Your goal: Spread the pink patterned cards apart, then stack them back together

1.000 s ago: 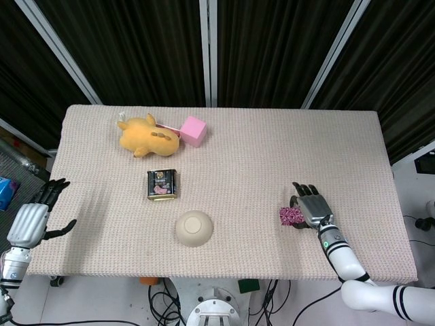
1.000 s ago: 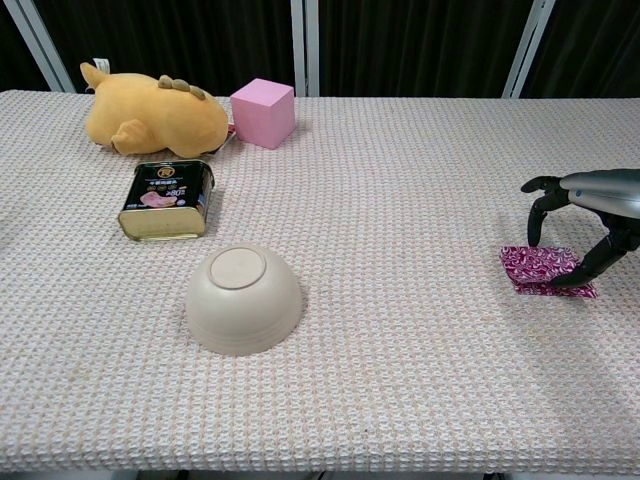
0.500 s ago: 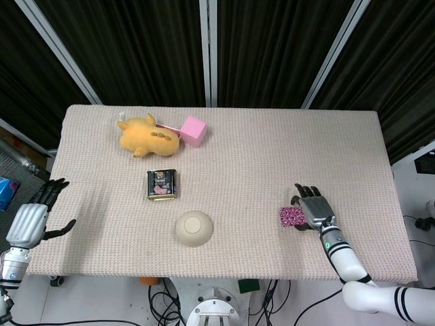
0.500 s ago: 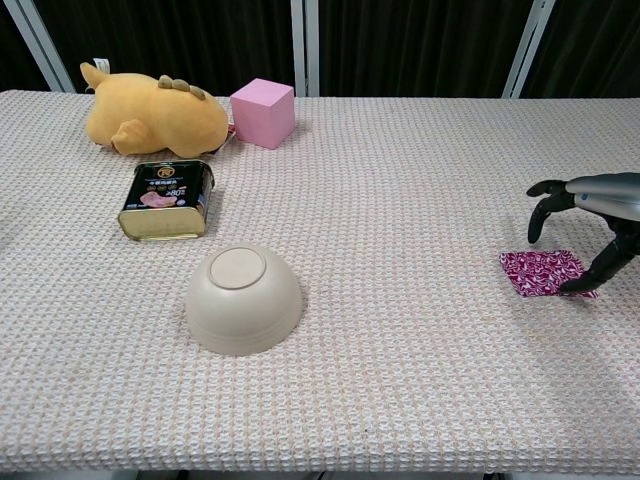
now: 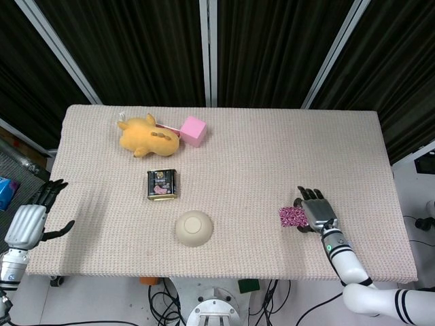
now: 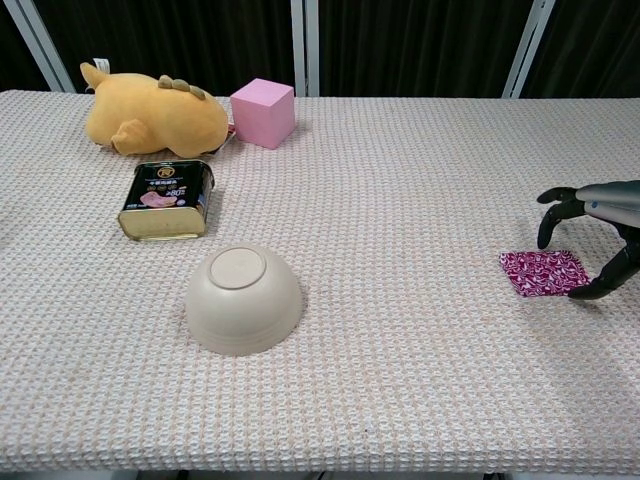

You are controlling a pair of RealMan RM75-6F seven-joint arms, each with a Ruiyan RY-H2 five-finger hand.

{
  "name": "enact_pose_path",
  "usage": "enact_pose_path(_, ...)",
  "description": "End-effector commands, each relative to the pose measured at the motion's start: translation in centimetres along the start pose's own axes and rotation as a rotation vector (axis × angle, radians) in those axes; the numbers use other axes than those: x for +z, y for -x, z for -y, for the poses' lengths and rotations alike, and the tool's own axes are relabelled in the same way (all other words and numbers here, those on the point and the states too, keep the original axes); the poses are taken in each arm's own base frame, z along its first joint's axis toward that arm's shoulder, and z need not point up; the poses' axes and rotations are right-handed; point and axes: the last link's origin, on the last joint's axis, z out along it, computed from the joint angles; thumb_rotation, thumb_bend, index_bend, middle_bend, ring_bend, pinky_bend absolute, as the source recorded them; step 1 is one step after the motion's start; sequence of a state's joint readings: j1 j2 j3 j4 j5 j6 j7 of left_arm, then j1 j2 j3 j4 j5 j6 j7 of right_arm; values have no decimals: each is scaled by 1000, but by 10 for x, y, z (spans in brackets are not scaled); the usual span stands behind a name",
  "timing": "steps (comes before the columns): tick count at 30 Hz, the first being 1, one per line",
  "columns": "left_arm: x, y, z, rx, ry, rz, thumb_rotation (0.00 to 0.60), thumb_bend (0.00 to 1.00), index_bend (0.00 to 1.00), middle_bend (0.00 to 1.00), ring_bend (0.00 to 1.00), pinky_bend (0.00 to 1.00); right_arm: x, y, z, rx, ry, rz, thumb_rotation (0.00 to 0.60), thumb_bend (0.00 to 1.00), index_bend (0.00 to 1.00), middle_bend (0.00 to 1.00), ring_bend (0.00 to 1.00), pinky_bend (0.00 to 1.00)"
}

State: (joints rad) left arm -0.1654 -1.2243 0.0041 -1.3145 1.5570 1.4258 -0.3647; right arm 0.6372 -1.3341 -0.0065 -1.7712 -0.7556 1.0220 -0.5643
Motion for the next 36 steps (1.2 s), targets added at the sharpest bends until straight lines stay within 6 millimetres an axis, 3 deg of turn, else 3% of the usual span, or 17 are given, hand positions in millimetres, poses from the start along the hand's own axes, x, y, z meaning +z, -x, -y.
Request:
enact_pose_path(1, 0, 1, 0, 0, 1, 3, 550, 235, 96, 49, 31, 197, 0, 1, 0, -3, 1, 3, 600, 353, 335, 0, 0, 0)
enact_pose_path(16, 0, 1, 1, -6, -1, 3, 548, 235, 97, 49, 31, 197, 3, 4, 2, -25, 15, 8, 600, 375, 337, 0, 0, 0)
enact_pose_path(30, 1, 3, 2, -8, 0, 7, 548, 235, 96, 49, 31, 197, 1, 5, 1, -30, 25, 1, 600, 387, 414, 4, 0, 0)
enact_pose_path(36, 0, 3, 2, -8, -3, 9, 549, 235, 96, 49, 31, 197, 1, 4, 2, -27, 21, 1, 600, 382, 383, 1, 0, 0)
